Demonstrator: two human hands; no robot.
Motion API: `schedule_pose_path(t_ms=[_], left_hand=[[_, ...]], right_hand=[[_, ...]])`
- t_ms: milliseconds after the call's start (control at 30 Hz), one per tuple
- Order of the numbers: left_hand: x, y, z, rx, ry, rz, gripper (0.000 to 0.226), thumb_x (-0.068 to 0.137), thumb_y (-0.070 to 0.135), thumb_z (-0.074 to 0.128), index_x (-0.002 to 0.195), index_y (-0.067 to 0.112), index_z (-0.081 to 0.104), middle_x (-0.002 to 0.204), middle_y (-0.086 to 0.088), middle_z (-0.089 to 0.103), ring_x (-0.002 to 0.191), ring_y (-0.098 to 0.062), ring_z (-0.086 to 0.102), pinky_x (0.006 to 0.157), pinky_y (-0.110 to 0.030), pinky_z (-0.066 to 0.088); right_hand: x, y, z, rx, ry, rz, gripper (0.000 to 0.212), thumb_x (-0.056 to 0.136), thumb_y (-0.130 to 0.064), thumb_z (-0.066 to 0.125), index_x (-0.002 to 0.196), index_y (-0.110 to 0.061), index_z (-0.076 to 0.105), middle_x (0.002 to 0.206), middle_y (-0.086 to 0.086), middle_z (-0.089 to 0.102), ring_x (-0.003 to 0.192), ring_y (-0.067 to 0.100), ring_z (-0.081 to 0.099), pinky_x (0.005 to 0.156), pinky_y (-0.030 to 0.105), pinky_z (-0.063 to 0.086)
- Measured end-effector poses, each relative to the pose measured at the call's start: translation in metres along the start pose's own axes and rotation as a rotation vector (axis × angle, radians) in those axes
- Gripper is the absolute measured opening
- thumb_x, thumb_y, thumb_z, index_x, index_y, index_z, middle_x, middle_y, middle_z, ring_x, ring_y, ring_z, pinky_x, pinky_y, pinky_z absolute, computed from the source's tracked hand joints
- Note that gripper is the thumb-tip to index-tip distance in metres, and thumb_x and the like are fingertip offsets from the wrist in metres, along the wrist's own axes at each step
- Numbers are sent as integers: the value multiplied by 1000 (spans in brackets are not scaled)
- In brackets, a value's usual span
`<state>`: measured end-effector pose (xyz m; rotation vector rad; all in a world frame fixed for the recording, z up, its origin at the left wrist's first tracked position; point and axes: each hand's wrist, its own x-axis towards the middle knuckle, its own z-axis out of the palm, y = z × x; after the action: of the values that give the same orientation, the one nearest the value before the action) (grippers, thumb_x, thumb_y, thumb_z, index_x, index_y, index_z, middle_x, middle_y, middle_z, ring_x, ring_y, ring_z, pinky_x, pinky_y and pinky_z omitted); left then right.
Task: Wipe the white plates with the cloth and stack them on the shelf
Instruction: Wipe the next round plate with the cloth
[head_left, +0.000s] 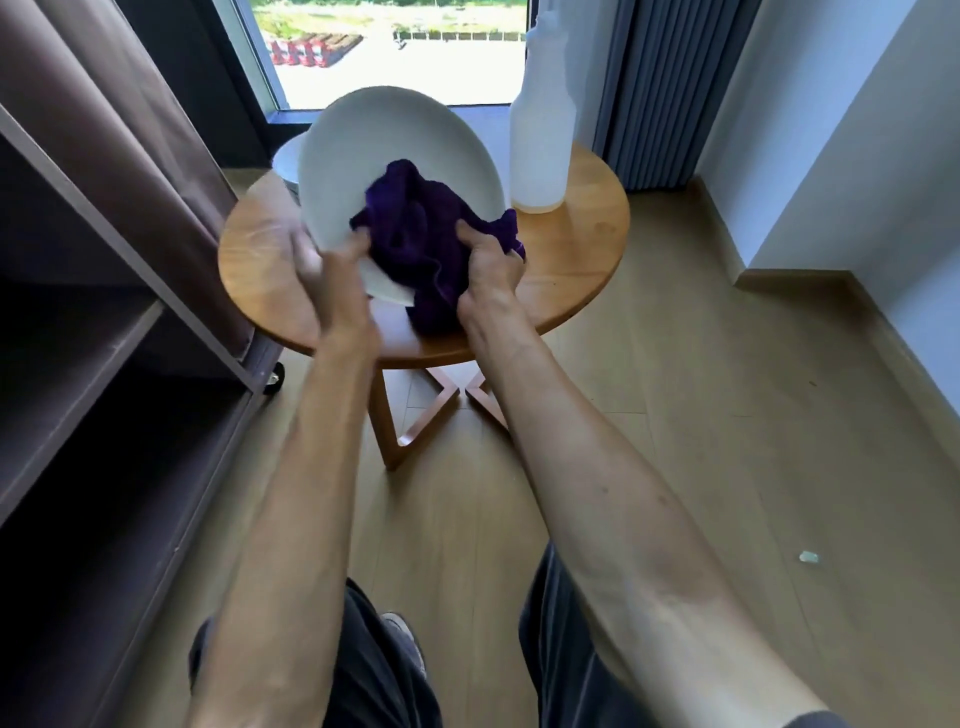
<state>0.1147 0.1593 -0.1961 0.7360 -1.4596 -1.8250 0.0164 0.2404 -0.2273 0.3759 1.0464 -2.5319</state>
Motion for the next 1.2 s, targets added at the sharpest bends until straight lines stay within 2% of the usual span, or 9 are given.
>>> schedule_pose_path(t_ms=[167, 333, 433, 533, 633, 767, 867, 1067, 1200], left_hand=[[-27, -11, 27, 150, 71, 186, 30, 101, 12, 51, 128, 24, 44, 114, 8, 61, 105, -6, 62, 102, -32, 54], [6, 44, -14, 547, -138, 217, 29, 93, 11, 57, 119, 23, 63, 108, 2, 69, 99, -10, 65, 71, -20, 56], [6, 30, -14, 335, 0, 90, 40, 84, 7, 65, 120, 25, 65, 111, 3, 68, 101, -11, 65, 80, -21, 59], [-10, -7, 11, -7, 92, -17, 59, 73, 8, 70, 130, 19, 60, 118, -6, 70, 107, -21, 70, 96, -44, 59], [-9, -28, 20, 34, 70, 105, 61, 86, 4, 61, 145, 12, 48, 129, -11, 65, 115, -25, 67, 100, -48, 56], [-4, 22, 2, 379, -41, 200, 33, 92, -6, 55, 104, 25, 60, 95, 3, 65, 79, 2, 65, 74, -24, 57], [6, 45, -14, 512, -138, 222, 25, 95, 2, 58, 116, 15, 63, 97, 7, 65, 85, -3, 63, 61, -9, 49], [-19, -13, 18, -15, 80, 29, 60, 93, -4, 60, 148, 9, 41, 129, -7, 62, 113, -15, 64, 98, -27, 55], [-12, 6, 7, 148, 48, 105, 43, 95, -4, 56, 129, 20, 49, 110, 4, 62, 96, -5, 63, 77, -12, 53]], right_hand=[[4, 3, 0, -15, 5, 23, 28, 81, 9, 70, 105, -3, 64, 97, 13, 71, 98, 34, 70, 94, 52, 57], [7, -1, -8, -29, -74, 47, 22, 82, 9, 72, 98, -4, 65, 101, 17, 72, 103, 37, 70, 93, 53, 58], [8, 4, -3, -37, -67, 27, 26, 81, 9, 73, 104, -1, 65, 109, 20, 72, 105, 38, 69, 94, 54, 57], [13, 7, 5, -8, 25, 4, 29, 80, 11, 71, 107, 5, 65, 104, 21, 72, 97, 37, 71, 91, 55, 59], [16, 6, 6, -9, 28, 22, 27, 78, 10, 72, 103, 2, 67, 103, 20, 74, 97, 38, 72, 90, 56, 59], [12, 2, -1, 17, -36, 36, 40, 74, 10, 78, 112, 1, 68, 108, 19, 75, 101, 37, 72, 90, 56, 59], [10, 2, -2, -16, -67, 31, 47, 74, 7, 81, 118, 1, 67, 110, 18, 75, 102, 37, 72, 90, 56, 59], [9, 7, 6, -27, -7, 24, 38, 79, 9, 74, 116, 10, 65, 107, 25, 73, 98, 42, 72, 87, 61, 58], [4, 0, -9, -147, -120, 53, 35, 77, 9, 74, 110, 1, 70, 109, 19, 75, 102, 37, 71, 89, 52, 60]])
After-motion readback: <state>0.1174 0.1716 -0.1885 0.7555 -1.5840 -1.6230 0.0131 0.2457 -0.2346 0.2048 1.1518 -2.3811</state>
